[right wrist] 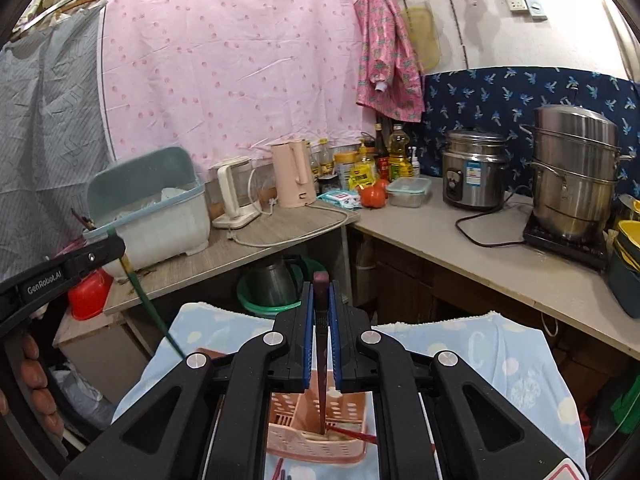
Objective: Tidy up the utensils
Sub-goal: 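Lift both chopsticks, lower them into the pink caddy and open both tools, then withdraw both open tools from the caddy back over the remaining chopsticks, then close the left tool on the red chopstick while the right tool closes on a green chopstick, then lift both chopsticks, lower them into the pink caddy and open both tools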
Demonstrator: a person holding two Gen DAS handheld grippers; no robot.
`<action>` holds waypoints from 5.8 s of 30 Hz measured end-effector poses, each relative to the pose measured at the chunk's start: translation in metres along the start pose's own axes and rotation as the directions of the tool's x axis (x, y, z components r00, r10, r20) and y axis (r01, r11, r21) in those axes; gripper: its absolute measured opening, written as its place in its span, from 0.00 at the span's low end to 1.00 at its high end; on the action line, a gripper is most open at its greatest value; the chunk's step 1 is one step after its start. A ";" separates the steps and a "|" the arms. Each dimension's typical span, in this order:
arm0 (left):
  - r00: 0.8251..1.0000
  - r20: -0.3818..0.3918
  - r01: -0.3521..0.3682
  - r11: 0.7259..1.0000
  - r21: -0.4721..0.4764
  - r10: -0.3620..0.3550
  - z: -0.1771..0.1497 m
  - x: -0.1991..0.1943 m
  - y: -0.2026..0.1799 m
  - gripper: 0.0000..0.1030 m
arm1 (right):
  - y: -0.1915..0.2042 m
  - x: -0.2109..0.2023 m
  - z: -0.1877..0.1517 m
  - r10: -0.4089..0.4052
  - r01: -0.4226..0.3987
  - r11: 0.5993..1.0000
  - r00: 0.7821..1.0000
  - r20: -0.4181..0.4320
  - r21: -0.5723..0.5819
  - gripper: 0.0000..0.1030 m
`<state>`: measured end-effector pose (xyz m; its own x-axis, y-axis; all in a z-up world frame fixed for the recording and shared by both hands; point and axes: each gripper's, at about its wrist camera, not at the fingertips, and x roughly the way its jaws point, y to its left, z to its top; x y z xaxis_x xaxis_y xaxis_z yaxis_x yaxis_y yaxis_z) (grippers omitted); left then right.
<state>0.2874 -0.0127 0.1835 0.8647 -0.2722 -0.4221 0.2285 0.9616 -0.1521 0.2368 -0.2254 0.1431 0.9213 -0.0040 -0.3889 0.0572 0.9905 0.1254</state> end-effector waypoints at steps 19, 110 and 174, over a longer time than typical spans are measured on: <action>0.999 -0.050 -0.005 1.000 -0.004 0.005 -0.042 -0.056 -0.011 0.37 | 0.005 -0.083 -0.036 0.020 -0.020 1.000 1.000 0.020 0.018 0.34; 0.883 -0.456 0.108 0.994 -0.034 -0.111 -0.294 -0.104 -0.015 0.07 | 0.010 -0.132 -0.270 0.035 -0.037 0.999 0.891 -0.453 0.005 0.07; 0.995 0.096 0.016 0.999 0.028 -0.019 0.053 -0.061 -0.007 0.07 | 0.006 -0.048 0.059 0.037 -0.035 0.999 0.994 0.099 -0.017 0.07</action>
<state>0.2572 -0.0009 0.2580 0.8993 -0.2856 -0.3312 0.2548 0.9577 -0.1338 0.2158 -0.2272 0.2158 0.9563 0.0191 -0.2918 0.0179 0.9922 0.1234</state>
